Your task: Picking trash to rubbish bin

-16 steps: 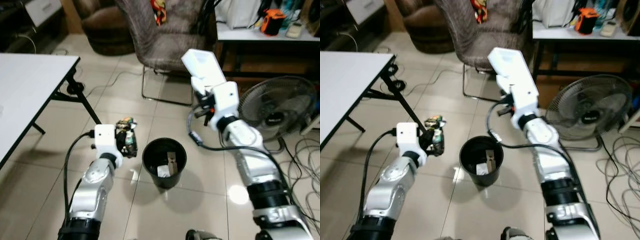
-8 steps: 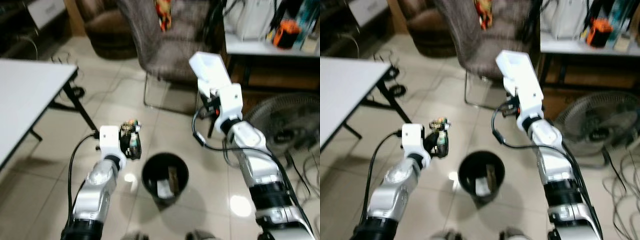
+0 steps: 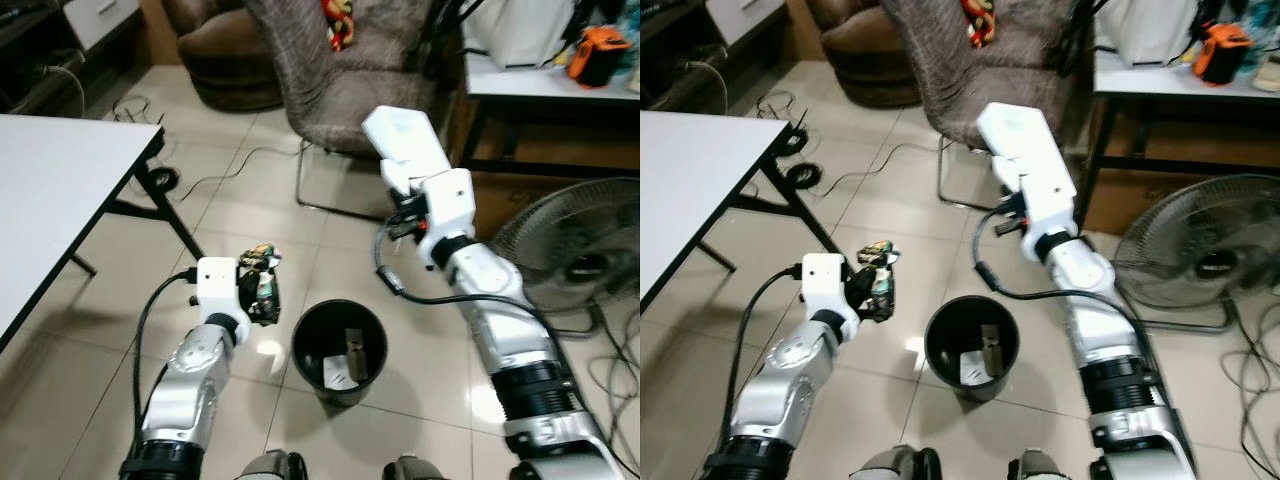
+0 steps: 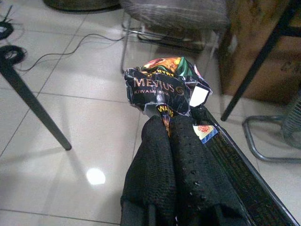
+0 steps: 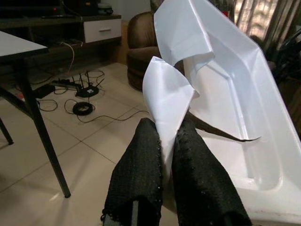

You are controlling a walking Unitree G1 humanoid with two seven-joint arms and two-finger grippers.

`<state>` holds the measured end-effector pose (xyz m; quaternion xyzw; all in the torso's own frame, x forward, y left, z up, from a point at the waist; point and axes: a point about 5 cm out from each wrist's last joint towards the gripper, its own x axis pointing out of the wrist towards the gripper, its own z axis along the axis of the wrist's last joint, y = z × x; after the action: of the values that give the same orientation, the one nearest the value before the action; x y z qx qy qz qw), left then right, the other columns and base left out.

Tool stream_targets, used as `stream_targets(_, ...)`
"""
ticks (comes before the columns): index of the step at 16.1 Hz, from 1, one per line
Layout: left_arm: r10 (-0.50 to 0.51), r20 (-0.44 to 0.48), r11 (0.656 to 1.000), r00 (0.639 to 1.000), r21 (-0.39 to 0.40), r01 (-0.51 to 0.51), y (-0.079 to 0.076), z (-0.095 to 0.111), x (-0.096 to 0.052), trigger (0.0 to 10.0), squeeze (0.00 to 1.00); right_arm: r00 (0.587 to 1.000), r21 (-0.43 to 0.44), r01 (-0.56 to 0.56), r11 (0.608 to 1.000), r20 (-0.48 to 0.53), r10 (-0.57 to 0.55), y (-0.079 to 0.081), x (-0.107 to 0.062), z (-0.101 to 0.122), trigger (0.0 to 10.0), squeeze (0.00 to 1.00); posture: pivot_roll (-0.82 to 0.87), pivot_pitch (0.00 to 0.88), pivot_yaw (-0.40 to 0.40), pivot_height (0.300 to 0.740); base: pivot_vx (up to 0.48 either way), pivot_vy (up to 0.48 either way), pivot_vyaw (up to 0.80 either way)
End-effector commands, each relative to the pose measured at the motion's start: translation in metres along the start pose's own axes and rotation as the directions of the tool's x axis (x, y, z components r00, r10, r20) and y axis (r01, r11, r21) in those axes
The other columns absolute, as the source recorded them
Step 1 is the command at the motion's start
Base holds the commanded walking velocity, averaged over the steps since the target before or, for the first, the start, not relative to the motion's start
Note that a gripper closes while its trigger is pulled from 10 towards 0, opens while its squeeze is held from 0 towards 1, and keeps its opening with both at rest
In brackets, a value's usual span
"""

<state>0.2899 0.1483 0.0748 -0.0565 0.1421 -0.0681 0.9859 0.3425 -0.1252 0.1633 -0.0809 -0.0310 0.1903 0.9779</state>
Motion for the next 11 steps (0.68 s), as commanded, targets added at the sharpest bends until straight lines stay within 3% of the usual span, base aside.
stream_targets(1,-0.005,-0.046,1.0,0.999,0.006,0.005,0.001,-0.009,-0.001,0.2,0.0,1.0,0.0,-0.007,1.0,-0.012,0.007,0.001,-0.001,-0.001,10.0,0.0,-0.1,0.151,0.096,0.74,0.0,0.0,-0.8)
stream_targets(5,-0.019,-0.203,0.997,0.979,0.069,0.033,-0.003,-0.041,-0.001,0.0,0.0,1.0,0.006,-0.019,1.0,-0.023,0.019,0.005,-0.002,-0.004,10.0,0.0,-0.11,0.167,0.098,0.74,0.0,0.0,-0.8)
stream_targets(11,-0.04,-0.309,0.99,0.95,0.116,0.08,-0.007,-0.065,0.0,0.0,0.0,0.999,0.005,-0.022,1.0,-0.024,0.022,0.006,-0.006,-0.004,10.0,0.0,-0.12,0.188,0.107,0.74,0.0,0.0,0.0)
